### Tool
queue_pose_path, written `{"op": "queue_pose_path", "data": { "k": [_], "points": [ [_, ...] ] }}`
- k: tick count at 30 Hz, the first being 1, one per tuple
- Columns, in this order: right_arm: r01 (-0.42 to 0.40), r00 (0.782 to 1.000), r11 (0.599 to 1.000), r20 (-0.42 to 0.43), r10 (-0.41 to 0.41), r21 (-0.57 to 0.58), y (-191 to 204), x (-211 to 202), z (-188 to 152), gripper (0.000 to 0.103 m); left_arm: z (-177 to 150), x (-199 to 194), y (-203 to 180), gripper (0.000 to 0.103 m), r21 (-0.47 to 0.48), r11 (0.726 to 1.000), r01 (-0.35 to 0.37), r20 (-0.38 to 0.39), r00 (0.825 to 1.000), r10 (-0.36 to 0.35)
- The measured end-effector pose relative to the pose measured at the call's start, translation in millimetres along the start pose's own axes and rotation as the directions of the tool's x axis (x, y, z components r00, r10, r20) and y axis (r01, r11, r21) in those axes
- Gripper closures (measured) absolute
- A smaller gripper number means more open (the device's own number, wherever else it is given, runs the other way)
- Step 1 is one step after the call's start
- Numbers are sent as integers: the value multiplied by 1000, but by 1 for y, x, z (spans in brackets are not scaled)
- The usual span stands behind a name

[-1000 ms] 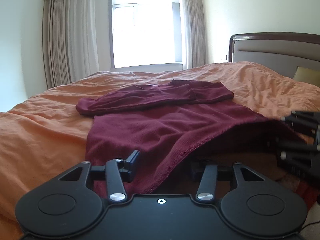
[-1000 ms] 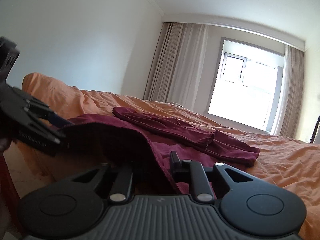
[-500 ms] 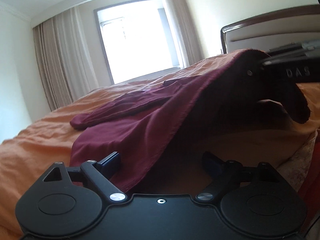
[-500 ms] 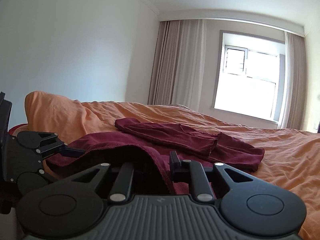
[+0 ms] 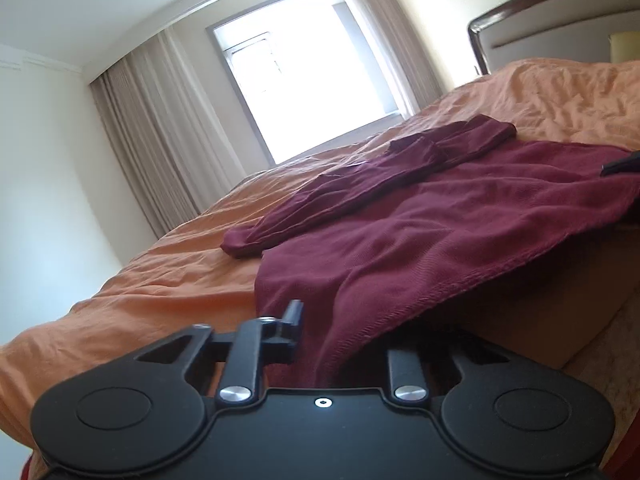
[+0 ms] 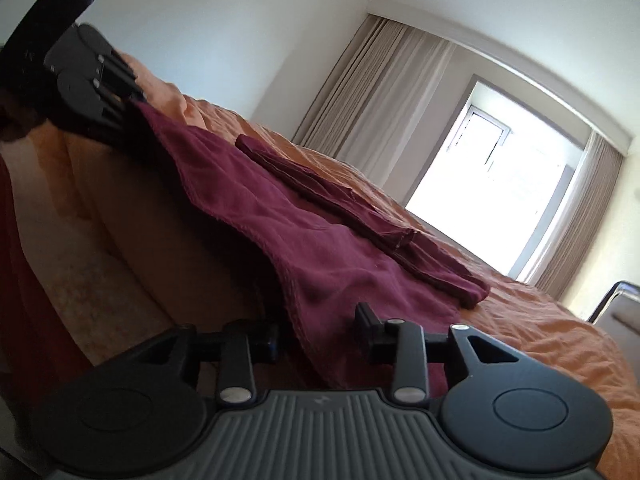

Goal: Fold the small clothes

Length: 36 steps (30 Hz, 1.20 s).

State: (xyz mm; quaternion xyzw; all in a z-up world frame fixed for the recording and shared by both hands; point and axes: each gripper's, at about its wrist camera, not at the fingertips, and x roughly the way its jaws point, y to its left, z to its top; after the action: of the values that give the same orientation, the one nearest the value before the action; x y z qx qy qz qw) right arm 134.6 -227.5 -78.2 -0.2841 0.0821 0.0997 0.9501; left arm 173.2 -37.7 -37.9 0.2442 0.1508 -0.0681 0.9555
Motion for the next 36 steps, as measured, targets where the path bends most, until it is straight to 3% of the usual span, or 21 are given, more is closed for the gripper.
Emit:
{"op": "queue_pose_path", "data": {
  "k": [3,5,6,9,15,20,25,30,36],
  "points": [
    [58,998,997,-9,-59,-41,-2,-3,-8,49,-1,-8,-2,91,49,999,8,26,1000,-9],
    [82,996,995,-24,-84,-49,-4,-4,-12,70,-1,-11,-2,91,79,997,-4,47,999,0],
    [87,996,995,-31,-89,-47,-6,-5,-13,88,-1,-12,-1,91,90,996,-11,56,998,6],
    [105,995,994,2,-105,-11,-13,-15,-9,94,1,-14,1,92,107,994,-18,66,998,11],
    [188,978,982,88,-190,32,-26,-34,5,96,5,-30,-1,97,132,991,-36,134,991,18],
    [233,956,972,176,-236,37,-30,-68,21,96,13,-56,6,98,76,996,-52,214,976,35],
    [157,958,985,230,-171,76,-46,-118,42,96,24,-98,19,98,14,1000,-24,253,967,19],
    [63,973,998,221,-65,17,-63,-165,55,96,33,-156,31,98,71,997,43,251,966,-59],
    [16,981,999,193,-22,34,-86,-159,61,96,40,-204,36,97,117,985,129,197,969,-151]
  ]
}}
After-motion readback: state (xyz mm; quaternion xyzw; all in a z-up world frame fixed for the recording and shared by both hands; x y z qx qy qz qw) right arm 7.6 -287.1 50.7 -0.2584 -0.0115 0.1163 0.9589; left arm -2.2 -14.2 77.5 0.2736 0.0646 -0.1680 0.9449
